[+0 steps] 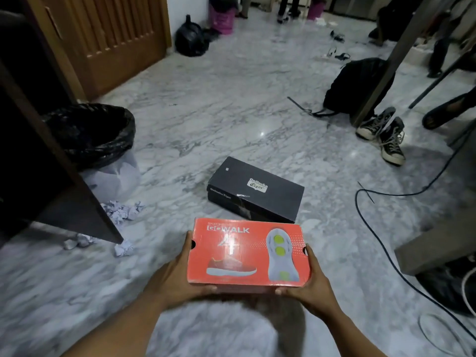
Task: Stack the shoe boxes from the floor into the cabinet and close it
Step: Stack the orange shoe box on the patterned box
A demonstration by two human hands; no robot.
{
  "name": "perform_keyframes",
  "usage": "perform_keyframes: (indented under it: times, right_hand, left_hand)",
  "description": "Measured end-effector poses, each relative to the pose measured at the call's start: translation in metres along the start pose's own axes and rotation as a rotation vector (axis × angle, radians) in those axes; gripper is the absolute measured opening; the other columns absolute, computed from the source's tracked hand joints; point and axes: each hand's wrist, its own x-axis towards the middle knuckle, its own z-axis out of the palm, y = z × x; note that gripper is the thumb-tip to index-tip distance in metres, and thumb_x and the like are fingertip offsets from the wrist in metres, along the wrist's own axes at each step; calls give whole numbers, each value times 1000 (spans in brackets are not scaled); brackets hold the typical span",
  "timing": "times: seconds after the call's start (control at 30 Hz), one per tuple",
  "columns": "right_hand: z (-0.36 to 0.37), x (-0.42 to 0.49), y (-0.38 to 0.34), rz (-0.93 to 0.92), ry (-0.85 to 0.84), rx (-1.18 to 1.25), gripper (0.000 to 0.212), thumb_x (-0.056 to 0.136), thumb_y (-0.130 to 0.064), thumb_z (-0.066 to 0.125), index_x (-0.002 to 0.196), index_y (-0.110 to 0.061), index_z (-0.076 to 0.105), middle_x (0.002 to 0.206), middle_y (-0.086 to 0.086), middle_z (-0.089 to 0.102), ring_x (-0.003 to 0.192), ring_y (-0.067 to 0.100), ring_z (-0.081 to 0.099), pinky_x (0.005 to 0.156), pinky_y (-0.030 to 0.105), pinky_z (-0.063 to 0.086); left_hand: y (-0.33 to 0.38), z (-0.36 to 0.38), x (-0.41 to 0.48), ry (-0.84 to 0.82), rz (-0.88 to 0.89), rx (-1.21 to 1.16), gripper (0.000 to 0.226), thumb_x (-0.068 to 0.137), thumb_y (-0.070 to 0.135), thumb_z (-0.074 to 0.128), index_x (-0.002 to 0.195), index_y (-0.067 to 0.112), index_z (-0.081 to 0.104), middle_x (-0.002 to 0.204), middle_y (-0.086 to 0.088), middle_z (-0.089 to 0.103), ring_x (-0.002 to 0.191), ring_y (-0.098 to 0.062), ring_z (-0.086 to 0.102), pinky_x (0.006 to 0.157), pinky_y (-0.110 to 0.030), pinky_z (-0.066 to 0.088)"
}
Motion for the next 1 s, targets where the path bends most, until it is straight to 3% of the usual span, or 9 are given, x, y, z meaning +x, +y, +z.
perform_keyframes:
  times: [0.17,0.33,0.5,0.67,0.8,1.0]
  right_hand:
    - [50,-29,-31,-60,-64,28,131,37,-46,102,146,-49,30,129,-24,61,114,4,64,93,35,58]
    - [113,-55,-72,-103,-152,45,141,31,-54,101,148,-52,22,136,-16,59,120,12,63,92,39,59]
    - [168,-90,-134,-186,-226,84,150,27,-60,98,154,-37,22,137,-21,50,124,7,54,95,28,55]
    - [214,-120,-204,-267,-382,115,131,38,-50,98,148,-40,28,131,-20,57,116,-1,60,87,13,53]
    - [227,-125,-262,-379,-410,150,130,32,-48,102,144,-42,36,136,-17,57,119,4,60,96,36,56]
    - [238,-133,-396,-592,-466,215,121,35,-42,103,140,-38,43,124,-9,68,109,12,69,89,39,60]
  left_hand:
    - [-34,-41,-60,40,-8,39,145,47,95,64,143,47,-34,148,29,39,132,-10,51,92,-25,48]
    - [-84,-88,-123,87,-51,-44,150,47,88,74,143,49,-34,134,31,54,123,-2,55,102,-33,49]
    - [-117,-150,-198,156,-131,16,151,48,91,70,148,39,-30,134,37,46,128,1,49,104,-34,47]
    - [-123,-214,-276,290,-279,120,154,40,96,63,154,34,-20,143,24,48,130,-10,52,103,-32,47]
    - [-118,-264,-315,390,-363,220,165,28,104,51,156,25,-15,141,10,57,125,-15,57,97,-31,50]
    - [-78,-359,-382,638,-371,284,154,38,101,56,154,34,-20,145,6,54,129,-21,54,99,-37,49]
